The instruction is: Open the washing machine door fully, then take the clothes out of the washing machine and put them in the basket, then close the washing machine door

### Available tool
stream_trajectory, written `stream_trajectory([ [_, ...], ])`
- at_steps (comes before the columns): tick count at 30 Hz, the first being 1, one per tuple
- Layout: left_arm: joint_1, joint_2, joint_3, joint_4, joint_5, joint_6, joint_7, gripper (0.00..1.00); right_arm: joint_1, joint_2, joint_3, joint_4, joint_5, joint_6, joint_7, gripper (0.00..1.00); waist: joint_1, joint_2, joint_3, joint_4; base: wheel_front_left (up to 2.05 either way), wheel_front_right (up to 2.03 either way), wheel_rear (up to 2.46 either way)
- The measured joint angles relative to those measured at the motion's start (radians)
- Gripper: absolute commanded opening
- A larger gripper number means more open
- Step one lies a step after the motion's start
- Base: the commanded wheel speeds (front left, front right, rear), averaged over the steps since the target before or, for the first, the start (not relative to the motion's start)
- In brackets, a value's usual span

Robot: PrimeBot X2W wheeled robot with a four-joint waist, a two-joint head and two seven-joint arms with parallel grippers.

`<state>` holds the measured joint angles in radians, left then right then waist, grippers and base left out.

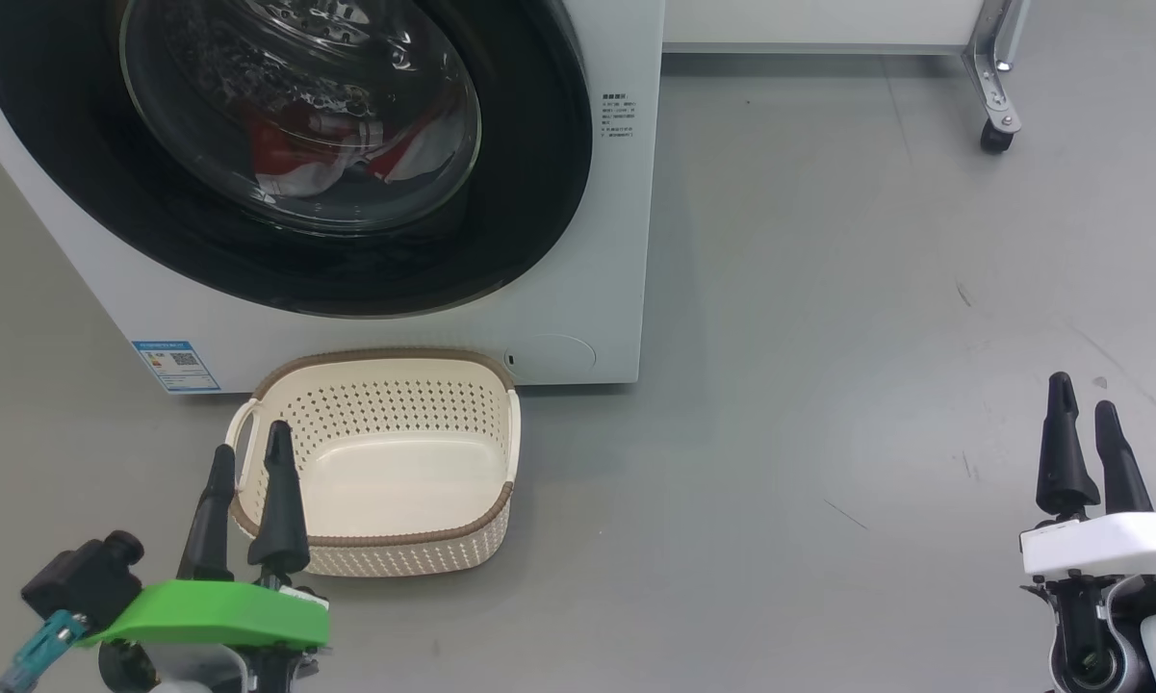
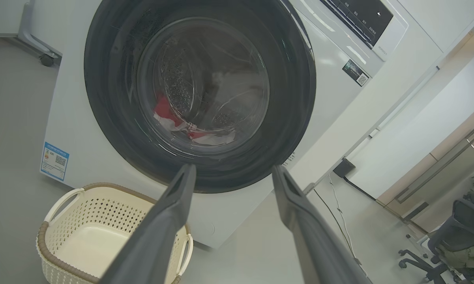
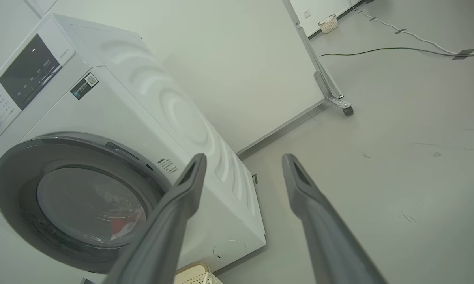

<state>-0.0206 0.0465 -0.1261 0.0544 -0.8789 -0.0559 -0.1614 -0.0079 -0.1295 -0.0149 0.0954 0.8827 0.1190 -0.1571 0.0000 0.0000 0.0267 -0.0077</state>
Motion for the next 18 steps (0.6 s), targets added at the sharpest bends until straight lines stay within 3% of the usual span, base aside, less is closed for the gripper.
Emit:
stream_trajectory([
  [18,0.0,0.0,-0.169,-0.001,0.375,0.105,-0.061,1.0,0.013,-0.033,0.074,0.026,-0.32,-0.035,-0.06,1.0,0.0,0.0,0.01,-0.005,0.0,0.0,0.0],
])
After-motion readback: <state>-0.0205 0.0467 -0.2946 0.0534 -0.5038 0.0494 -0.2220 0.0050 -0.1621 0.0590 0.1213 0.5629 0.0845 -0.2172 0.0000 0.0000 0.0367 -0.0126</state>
